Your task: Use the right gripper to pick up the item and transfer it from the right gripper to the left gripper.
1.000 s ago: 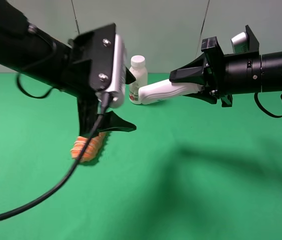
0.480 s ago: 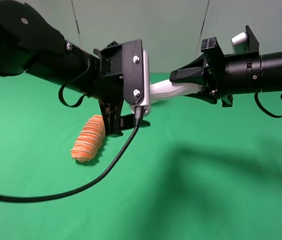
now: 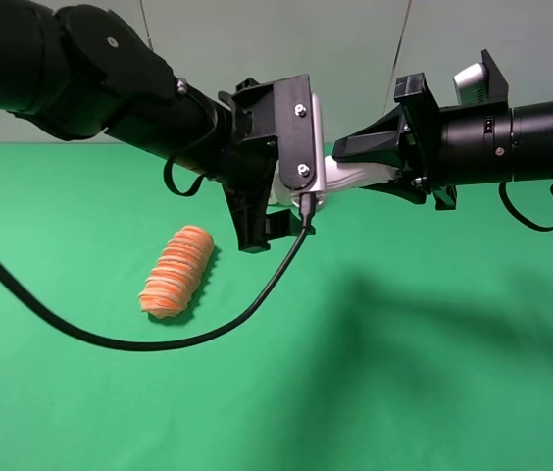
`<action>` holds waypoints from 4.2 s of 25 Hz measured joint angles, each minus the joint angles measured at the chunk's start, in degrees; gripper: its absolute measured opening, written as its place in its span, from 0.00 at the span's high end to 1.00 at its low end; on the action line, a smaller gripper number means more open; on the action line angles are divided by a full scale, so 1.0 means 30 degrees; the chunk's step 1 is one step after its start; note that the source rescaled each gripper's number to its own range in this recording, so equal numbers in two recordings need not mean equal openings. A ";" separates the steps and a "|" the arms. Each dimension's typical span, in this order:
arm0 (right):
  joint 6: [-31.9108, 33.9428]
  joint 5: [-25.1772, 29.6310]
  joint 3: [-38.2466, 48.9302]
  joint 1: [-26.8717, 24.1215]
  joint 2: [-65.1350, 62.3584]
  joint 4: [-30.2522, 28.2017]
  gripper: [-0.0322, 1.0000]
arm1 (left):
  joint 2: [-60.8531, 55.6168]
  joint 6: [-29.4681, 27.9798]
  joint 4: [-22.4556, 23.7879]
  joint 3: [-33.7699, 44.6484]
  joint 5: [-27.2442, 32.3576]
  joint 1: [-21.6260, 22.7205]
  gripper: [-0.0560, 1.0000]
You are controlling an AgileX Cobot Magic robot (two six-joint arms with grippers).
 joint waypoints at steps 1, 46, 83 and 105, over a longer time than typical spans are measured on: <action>0.0000 0.0000 0.0000 0.0000 0.0000 0.0000 0.96 | 0.0186 0.0000 0.0000 -0.0125 -0.0050 -0.0105 0.11; 0.0695 -0.0122 0.0024 0.0000 0.0000 -0.0267 0.97 | 0.2363 -0.0014 0.0001 -0.1247 -0.2521 -0.1170 0.93; 0.3672 -0.8796 -0.1703 0.0000 -0.4263 -0.7134 0.00 | 0.2380 -0.0274 0.0001 -0.1247 -0.2214 -0.1170 0.95; 1.7499 0.0172 0.0376 0.0000 -1.8051 -2.8892 0.00 | 0.2384 -0.0856 0.0001 -0.1247 -0.2084 -0.1170 0.95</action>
